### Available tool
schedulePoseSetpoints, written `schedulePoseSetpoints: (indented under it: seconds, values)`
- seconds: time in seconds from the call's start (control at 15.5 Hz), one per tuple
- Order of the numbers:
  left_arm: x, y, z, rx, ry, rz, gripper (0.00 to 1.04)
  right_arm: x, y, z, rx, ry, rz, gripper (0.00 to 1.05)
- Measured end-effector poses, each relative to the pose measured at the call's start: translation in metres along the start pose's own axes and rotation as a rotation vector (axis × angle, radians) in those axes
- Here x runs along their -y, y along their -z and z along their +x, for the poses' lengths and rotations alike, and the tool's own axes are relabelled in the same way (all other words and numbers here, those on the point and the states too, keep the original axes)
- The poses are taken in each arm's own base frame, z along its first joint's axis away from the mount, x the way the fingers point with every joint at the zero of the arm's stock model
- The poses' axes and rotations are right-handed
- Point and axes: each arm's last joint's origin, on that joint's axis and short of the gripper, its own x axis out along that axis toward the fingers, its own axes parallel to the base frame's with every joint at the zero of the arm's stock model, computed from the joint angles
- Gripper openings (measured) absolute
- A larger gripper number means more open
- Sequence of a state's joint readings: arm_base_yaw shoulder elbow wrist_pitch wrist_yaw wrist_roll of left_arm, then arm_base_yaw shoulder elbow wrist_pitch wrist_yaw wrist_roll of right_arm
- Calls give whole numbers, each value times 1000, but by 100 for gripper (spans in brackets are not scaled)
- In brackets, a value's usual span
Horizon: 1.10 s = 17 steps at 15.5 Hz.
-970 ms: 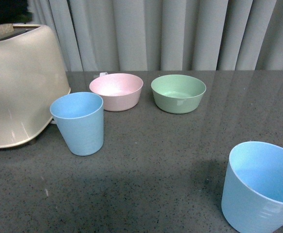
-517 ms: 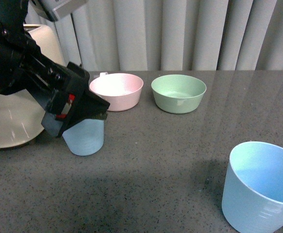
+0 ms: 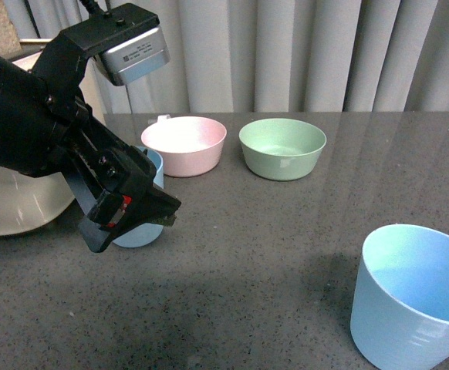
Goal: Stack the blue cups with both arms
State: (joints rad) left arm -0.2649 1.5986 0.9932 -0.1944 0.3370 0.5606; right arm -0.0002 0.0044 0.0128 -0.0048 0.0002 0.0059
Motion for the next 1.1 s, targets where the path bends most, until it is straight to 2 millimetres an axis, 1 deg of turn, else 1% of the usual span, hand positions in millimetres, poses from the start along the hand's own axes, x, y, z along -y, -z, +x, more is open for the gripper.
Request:
schedulePoseSetpoints:
  seconds: [0.13,0.32,0.39,0.45,0.52,0.65,0.78,0.84,0.97,1.1]
  values:
    - [2,-1,2,-2,12,9,96,0,0,0,0,0,0,98]
    - [3,-1,2,-5,17,9,62,0,0,0,0,0,0,98]
    - [4,-1,2,-2,21,8,39,0,0,0,0,0,0,98]
    - [5,0,2,-7,38,4,6,0,0,0,0,0,0,98]
    - [5,0,1,-6,40,4,2,0,0,0,0,0,0,98]
    - [8,-1,-4,-2,48,5,2,0,0,0,0,0,0,98]
    - [19,-10,-18,23,74,25,2,0,0,0,0,0,0,98]
    - [28,-19,-28,54,86,53,2,0,0,0,0,0,0,98]
    - [47,-34,-40,94,119,107,2,0,0,0,0,0,0,98]
    - [67,-42,-37,97,173,153,2,0,0,0,0,0,0,98]
